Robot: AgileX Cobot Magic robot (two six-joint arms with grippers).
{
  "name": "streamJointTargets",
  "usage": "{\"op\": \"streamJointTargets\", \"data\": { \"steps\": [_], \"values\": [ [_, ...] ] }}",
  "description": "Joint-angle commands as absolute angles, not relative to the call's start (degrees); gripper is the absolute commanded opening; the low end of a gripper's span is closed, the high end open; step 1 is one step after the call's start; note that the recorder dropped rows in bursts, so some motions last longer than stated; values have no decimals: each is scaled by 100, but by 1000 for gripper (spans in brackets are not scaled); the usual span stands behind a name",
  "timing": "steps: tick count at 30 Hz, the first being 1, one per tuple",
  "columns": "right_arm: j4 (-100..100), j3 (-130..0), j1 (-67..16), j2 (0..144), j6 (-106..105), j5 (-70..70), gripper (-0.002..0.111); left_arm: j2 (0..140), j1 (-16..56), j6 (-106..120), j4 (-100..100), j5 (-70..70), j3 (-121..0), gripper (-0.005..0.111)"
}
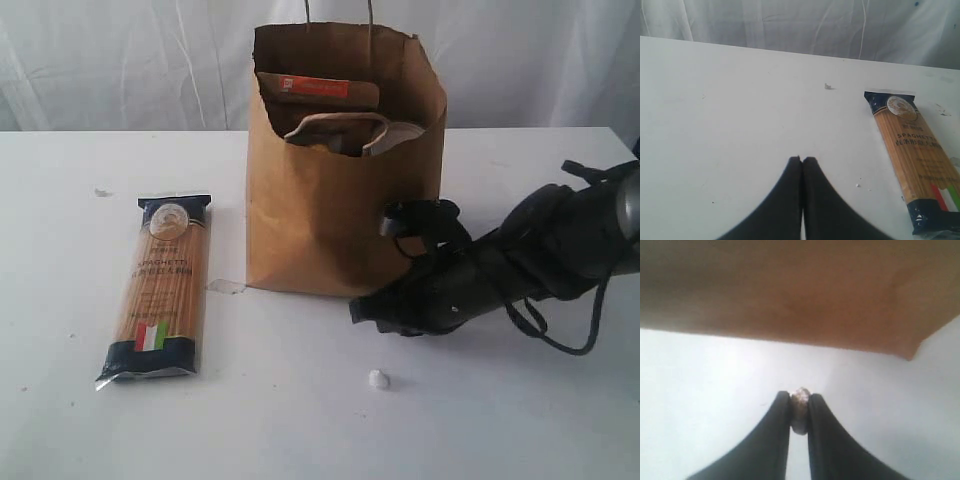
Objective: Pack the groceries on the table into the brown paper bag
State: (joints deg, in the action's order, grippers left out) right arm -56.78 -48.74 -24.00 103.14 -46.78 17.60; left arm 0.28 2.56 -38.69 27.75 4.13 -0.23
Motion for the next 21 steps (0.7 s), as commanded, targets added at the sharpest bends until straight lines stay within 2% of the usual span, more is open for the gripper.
{"op": "streamJointTargets", "data": {
  "steps": [1, 12, 21],
  "values": [
    [-6173, -4922, -2452, 10069, -4407, 3194, 0, 0, 247, -3867, 2790, 434, 0, 0],
    [-6205, -4693, -2909, 9185, -4908, 3944, 0, 0, 247, -3867, 2790, 434, 0, 0],
    [-6203, -3032, -2964, 7503, -5073, 4735, 0, 0, 247, -3867, 2790, 434, 0, 0]
  ]
}}
